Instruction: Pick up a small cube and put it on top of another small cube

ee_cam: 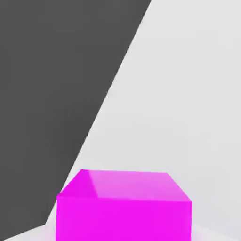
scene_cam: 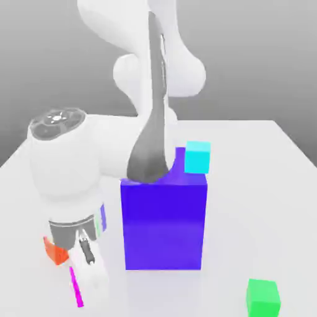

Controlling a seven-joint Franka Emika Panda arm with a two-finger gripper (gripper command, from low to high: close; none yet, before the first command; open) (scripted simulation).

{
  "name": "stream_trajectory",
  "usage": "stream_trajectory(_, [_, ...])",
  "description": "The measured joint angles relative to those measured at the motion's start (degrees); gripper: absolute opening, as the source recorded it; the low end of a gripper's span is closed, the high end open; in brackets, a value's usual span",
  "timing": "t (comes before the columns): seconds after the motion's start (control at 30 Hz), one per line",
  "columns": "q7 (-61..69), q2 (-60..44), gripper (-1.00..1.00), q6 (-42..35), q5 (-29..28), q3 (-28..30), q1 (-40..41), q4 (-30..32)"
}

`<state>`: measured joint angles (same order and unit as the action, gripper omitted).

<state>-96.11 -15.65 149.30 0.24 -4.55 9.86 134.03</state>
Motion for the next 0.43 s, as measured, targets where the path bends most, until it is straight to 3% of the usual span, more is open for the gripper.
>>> stream_trajectory(0.2, [-3.95, 2.44, -1.00, -0.18, -3.83, -6.78, -9.92, 2.08])
stream_trajectory(0.3, [-8.04, -3.05, -1.00, 3.67, -8.73, -7.95, -16.39, 0.76])
stream_trajectory(0.33, [-8.91, -4.65, 1.00, 4.85, -9.83, -7.73, -17.69, 0.43])
stream_trajectory(0.43, [-8.91, -4.65, 1.00, 4.85, -9.83, -7.73, -17.69, 0.43])
